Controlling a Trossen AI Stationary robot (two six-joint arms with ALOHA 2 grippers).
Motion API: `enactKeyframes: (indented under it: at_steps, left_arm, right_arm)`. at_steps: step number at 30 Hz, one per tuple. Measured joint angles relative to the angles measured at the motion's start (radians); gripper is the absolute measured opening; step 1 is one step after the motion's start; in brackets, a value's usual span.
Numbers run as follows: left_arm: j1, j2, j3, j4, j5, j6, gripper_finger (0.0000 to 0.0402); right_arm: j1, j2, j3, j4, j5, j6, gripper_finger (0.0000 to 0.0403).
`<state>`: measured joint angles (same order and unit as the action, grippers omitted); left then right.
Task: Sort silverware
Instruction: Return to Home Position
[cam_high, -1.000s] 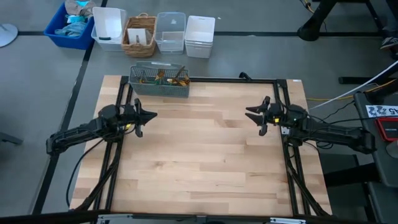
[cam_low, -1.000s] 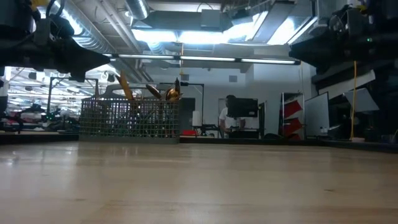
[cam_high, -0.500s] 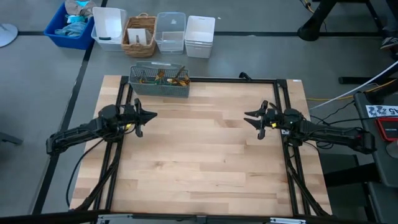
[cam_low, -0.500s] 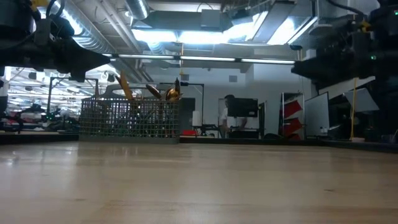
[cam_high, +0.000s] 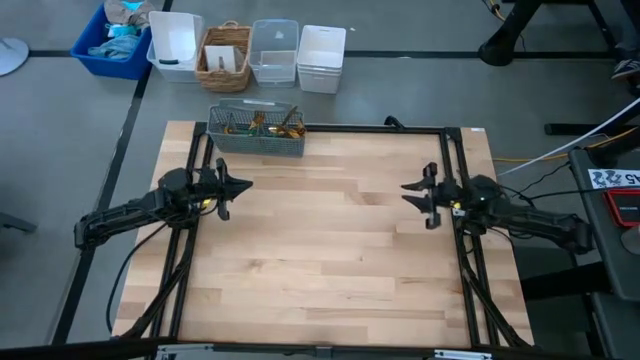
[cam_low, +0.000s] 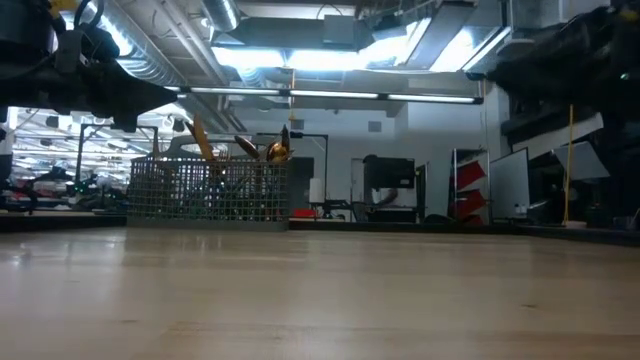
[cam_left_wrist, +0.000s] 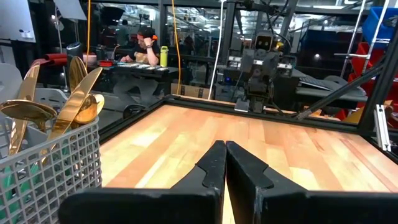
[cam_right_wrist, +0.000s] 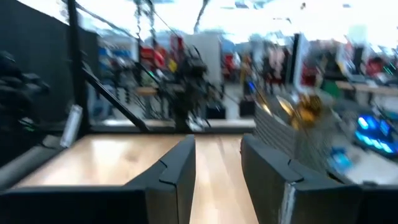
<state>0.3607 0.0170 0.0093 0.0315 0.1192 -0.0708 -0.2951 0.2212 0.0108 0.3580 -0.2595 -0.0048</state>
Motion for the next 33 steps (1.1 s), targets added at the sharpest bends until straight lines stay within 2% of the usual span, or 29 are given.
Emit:
enactKeyframes:
  at_steps: [4,9,16,33]
  left_arm:
    - [0.0,0.0,0.0,0.001,0.0,0.0,0.0004]
    - [0.0,0.0,0.0,0.001,0.0,0.0,0.0004]
    - [0.0,0.0,0.0,0.001,0.0,0.0,0.0004]
    - [0.0,0.0,0.0,0.002,0.0,0.0,0.0004]
  right_arm:
    - [0.0,-0.107,-0.001,-0.004,-0.063,0.024,0.0127]
    - [0.0,-0.219,-0.002,-0.092,-0.074,0.08,0.0127]
    - [0.0,-0.209,-0.001,-0.296,-0.061,0.156,0.0127]
    - [0.0,-0.193,0.003,-0.298,-0.037,0.156,0.0127]
